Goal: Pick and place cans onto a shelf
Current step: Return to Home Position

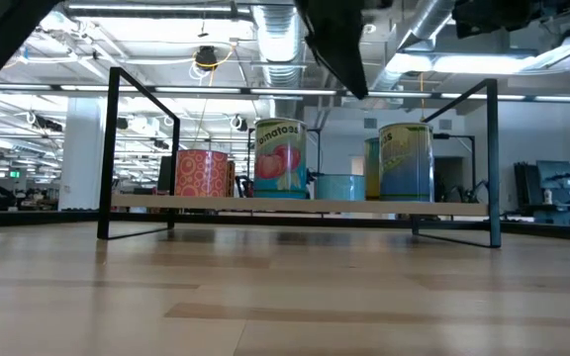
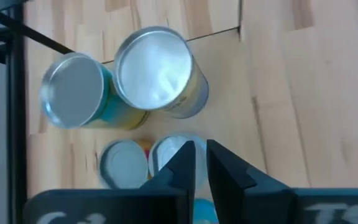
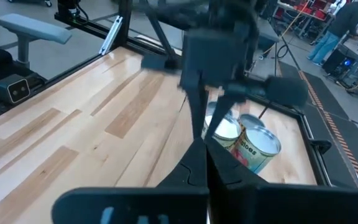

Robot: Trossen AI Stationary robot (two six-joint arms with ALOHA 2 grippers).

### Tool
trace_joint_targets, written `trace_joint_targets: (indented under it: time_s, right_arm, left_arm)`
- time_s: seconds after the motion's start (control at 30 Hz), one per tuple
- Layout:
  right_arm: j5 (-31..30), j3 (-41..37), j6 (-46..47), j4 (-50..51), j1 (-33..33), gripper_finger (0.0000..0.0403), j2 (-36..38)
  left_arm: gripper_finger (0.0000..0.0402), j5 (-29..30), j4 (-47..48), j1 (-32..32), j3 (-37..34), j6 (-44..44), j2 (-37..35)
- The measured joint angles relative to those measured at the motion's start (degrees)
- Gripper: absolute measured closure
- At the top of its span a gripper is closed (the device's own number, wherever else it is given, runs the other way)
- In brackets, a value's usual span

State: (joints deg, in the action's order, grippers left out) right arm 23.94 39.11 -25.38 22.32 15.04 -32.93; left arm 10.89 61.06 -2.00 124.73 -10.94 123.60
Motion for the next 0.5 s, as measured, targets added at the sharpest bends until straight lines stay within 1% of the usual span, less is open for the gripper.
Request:
trace_joint_targets:
  time_s: [0.1,0.2,0.33,0.5]
  right_arm:
    - [-0.5,0.0,0.1,-0.1,0.2,0.04,0.0]
    - [-1.9,0.0,1.2,-0.6,0.9,0.0399,0.0]
    - [-2.0,0.0,2.1,-1.2,2.0,0.0399,-0.1]
    - [-2.2,0.0,3.1,-4.2,2.7,0.04,0.0]
  left_arm:
    - [0.0388,0.0,-0.7,-0.6,-3.3,0.2,-4.4]
    - [0.0399,-0.2,-4.0,-0.8,-9.8,0.6,-10.7]
    - [0.0398,-1.9,-13.8,-0.7,-23.4,1.1,-22.1]
    - [0.0397,-2.1,-29.0,-0.6,-43.8,1.7,-37.6]
